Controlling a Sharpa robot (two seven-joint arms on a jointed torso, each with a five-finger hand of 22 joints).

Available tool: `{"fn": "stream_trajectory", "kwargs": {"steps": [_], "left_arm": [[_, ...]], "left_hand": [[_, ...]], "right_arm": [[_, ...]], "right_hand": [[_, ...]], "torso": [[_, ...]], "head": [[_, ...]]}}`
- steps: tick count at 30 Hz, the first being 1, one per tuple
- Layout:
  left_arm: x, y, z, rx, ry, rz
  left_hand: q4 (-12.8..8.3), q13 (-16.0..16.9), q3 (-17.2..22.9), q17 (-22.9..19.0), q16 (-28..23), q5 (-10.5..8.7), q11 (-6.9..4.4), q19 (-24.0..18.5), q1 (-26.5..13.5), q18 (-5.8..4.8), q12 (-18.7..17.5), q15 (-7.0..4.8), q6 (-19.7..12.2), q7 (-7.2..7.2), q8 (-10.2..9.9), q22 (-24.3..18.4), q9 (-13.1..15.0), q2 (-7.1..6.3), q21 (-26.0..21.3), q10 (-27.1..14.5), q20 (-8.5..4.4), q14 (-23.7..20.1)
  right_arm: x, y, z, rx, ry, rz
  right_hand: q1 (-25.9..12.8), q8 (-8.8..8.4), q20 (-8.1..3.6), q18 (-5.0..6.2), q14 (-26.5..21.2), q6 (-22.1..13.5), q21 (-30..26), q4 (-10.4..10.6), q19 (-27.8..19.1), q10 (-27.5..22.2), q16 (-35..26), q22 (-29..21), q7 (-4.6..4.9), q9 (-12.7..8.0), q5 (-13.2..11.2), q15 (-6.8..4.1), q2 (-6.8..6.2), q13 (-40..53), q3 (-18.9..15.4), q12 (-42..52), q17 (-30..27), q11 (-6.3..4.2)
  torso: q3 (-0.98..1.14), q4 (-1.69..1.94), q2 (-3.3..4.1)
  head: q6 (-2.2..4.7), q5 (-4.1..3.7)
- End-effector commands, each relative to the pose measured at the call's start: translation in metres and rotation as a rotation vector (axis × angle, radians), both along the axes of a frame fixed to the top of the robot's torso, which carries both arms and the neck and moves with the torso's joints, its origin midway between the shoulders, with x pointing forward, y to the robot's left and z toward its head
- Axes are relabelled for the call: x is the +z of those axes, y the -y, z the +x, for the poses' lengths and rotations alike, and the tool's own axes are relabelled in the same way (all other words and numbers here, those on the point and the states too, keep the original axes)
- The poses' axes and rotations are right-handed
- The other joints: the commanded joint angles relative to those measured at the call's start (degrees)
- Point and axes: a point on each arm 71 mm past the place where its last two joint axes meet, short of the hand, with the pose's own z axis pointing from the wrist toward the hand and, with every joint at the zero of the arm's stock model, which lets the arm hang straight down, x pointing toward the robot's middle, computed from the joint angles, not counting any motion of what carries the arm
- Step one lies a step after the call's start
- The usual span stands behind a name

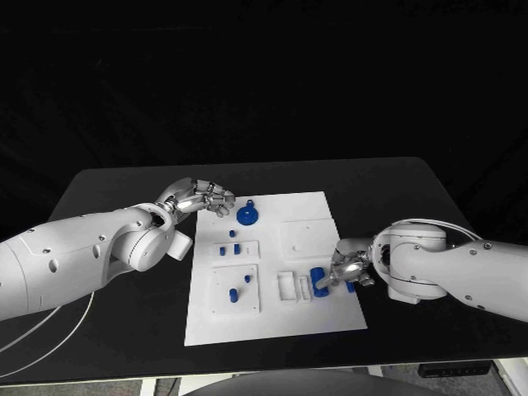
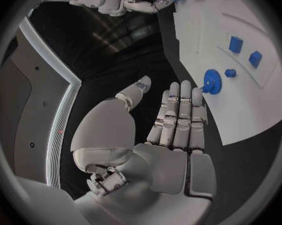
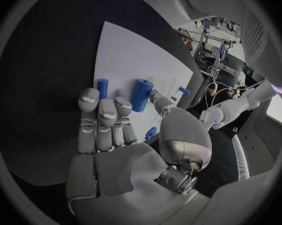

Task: Assemble the parts on the task board

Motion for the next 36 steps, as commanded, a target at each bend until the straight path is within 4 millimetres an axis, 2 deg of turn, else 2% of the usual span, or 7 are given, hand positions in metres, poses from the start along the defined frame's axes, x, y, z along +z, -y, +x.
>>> {"fn": "stream_trajectory", "kwargs": {"steps": [1,16,20,21,25,30,36], "left_arm": [[0.001,0.001,0.000,0.001,0.004,-0.014],[0.000,0.000,0.000,-0.001,-0.003,-0.013],[0.000,-0.001,0.000,0.000,-0.004,-0.012],[0.000,-0.001,0.000,0.001,-0.004,-0.011],[0.000,-0.001,0.000,0.002,-0.003,-0.011],[0.000,-0.002,0.001,0.002,-0.003,-0.011],[0.000,-0.003,0.001,0.005,-0.002,-0.006]], "left_hand": [[0.37,-0.09,0.11,0.09,-0.33,-0.12,0.15,-0.15,-0.40,1.06,-0.07,0.19,-0.33,-0.11,0.29,0.09,-0.07,0.06,-0.31,-0.36,0.20,0.03],[0.46,-0.11,0.08,0.20,-0.46,-0.10,0.17,-0.18,-0.49,1.08,-0.08,0.21,-0.40,-0.10,0.29,0.15,-0.11,0.15,-0.39,-0.43,0.21,-0.02],[0.47,-0.12,0.08,0.22,-0.48,-0.09,0.18,-0.19,-0.50,1.08,-0.08,0.21,-0.42,-0.09,0.29,0.16,-0.12,0.18,-0.40,-0.44,0.22,-0.02],[0.47,-0.12,0.08,0.23,-0.49,-0.09,0.18,-0.19,-0.50,1.08,-0.08,0.21,-0.42,-0.09,0.29,0.16,-0.12,0.18,-0.40,-0.45,0.22,-0.02],[0.47,-0.12,0.08,0.24,-0.50,-0.09,0.18,-0.19,-0.50,1.09,-0.08,0.21,-0.43,-0.09,0.30,0.17,-0.13,0.20,-0.41,-0.45,0.22,-0.02],[0.46,-0.12,0.08,0.27,-0.52,-0.08,0.18,-0.19,-0.48,1.09,-0.08,0.20,-0.43,-0.09,0.30,0.19,-0.13,0.21,-0.42,-0.46,0.21,-0.02],[0.48,-0.12,0.07,0.32,-0.55,-0.06,0.18,-0.19,-0.50,1.10,-0.07,0.20,-0.43,-0.10,0.32,0.22,-0.14,0.26,-0.43,-0.45,0.22,0.01]], "right_arm": [[-0.005,-0.001,0.000,-0.019,0.036,-0.026],[-0.016,-0.020,-0.009,0.021,-0.005,-0.003],[-0.021,-0.021,-0.012,0.019,-0.013,-0.001],[-0.021,-0.021,-0.011,0.017,-0.011,-0.001],[-0.021,-0.020,-0.011,0.015,-0.004,-0.003],[-0.020,-0.020,-0.010,0.013,0.006,0.006],[-0.018,-0.016,-0.012,-0.026,0.001,0.064]], "right_hand": [[0.06,-0.60,-0.42,3.65,0.16,1.04,0.32,-0.43,0.53,-1.08,-0.22,0.64,0.55,-2.12,-0.29,-0.24,0.69,0.11,0.18,-0.26,0.11,-0.59],[0.83,-0.59,-0.39,3.65,0.31,1.43,0.39,-0.75,0.66,-0.90,-0.36,0.62,0.48,-1.99,-0.29,-0.28,1.12,0.22,0.91,-0.30,0.32,-0.65],[2.73,-0.62,-0.29,3.65,0.54,1.92,0.49,-0.94,0.93,-0.61,-0.57,0.58,0.39,-1.86,-0.29,-0.35,1.75,0.35,3.60,-0.39,0.58,-0.74],[3.89,-0.64,-0.31,3.65,0.60,2.03,0.52,-1.35,1.00,-0.53,-0.62,0.57,0.35,-1.82,-0.28,-0.38,2.20,0.39,4.82,-0.41,0.65,-0.77],[6.94,-0.75,0.02,3.63,0.83,2.52,0.64,-2.48,1.19,-0.27,-0.94,0.56,0.34,-1.66,-0.28,-0.36,2.29,0.54,9.72,-0.60,0.97,-0.76],[7.32,-0.87,0.62,3.65,1.13,3.09,0.90,-2.94,1.48,0.09,-1.28,0.59,0.35,-1.42,-0.30,-0.28,2.04,0.75,13.71,-0.78,1.38,-0.74],[6.14,-0.80,1.08,3.65,1.52,4.23,1.33,-3.03,1.80,1.01,-1.55,0.72,0.10,-1.29,-0.21,-0.38,2.20,0.76,15.47,-1.01,1.73,-0.97]], "torso": [[0.11,-0.02,0.06],[0.15,-0.03,0.16],[0.17,-0.01,0.18],[0.17,-0.02,0.18],[0.17,-0.06,0.16],[0.17,-0.10,0.22],[0.18,-0.10,0.25]], "head": [[0.07,0.02],[-0.26,0.11],[-0.11,0.49],[-0.07,0.62],[0.03,0.86],[0.01,0.91],[-0.04,1.03]]}}
